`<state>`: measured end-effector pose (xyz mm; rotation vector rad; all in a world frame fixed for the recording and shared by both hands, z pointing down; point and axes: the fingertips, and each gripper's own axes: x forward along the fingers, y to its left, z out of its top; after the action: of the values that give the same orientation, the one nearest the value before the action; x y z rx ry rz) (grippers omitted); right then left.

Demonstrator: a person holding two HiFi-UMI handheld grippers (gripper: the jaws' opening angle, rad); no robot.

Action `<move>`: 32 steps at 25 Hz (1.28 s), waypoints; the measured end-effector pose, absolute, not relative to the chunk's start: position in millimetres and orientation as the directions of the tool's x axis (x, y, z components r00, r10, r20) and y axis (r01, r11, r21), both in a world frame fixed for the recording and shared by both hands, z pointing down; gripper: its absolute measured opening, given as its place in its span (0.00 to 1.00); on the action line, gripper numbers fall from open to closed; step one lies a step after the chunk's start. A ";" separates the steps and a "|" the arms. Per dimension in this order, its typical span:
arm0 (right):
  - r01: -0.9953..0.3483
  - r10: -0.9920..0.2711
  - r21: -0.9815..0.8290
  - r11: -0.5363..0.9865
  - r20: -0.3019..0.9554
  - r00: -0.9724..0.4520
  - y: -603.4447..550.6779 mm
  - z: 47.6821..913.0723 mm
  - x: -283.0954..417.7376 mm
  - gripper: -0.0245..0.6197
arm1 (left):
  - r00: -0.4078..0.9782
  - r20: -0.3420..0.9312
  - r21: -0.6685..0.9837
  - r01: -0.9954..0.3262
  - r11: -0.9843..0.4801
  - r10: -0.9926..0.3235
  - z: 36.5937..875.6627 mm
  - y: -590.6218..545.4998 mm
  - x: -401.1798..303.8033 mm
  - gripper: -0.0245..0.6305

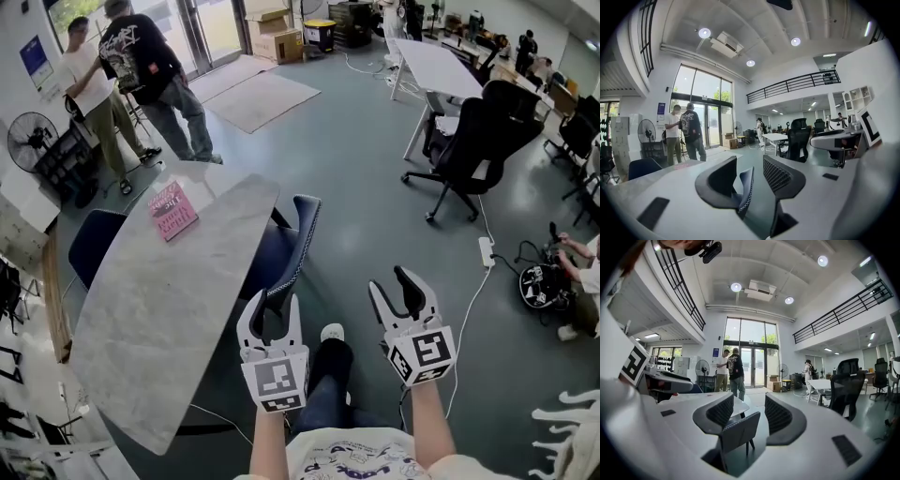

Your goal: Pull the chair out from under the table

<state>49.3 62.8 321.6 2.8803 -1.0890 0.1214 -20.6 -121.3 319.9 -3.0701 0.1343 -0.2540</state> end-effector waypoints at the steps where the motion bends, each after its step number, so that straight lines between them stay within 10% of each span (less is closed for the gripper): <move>1: -0.667 -0.662 0.027 -0.745 0.098 0.743 62.2 323.0 58.4 0.36 | 0.982 0.164 -0.063 -0.084 -0.994 -0.093 321.0 -121.2 -10.6 0.32; 22: -0.812 -0.796 0.106 -0.573 0.162 0.583 -32.2 322.8 292.3 0.38 | 0.974 0.153 -0.026 -0.165 -0.986 -0.167 317.9 -182.9 222.6 0.32; 32: -0.926 -0.901 0.138 -0.352 0.216 0.375 -94.5 356.3 334.5 0.41 | 0.929 0.210 -0.037 -0.303 -0.952 -0.304 341.7 -242.8 228.6 0.32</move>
<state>334.5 -94.5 356.3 2.4002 -1.6277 0.1496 228.6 -242.8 341.7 -3.0812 0.4843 -0.3360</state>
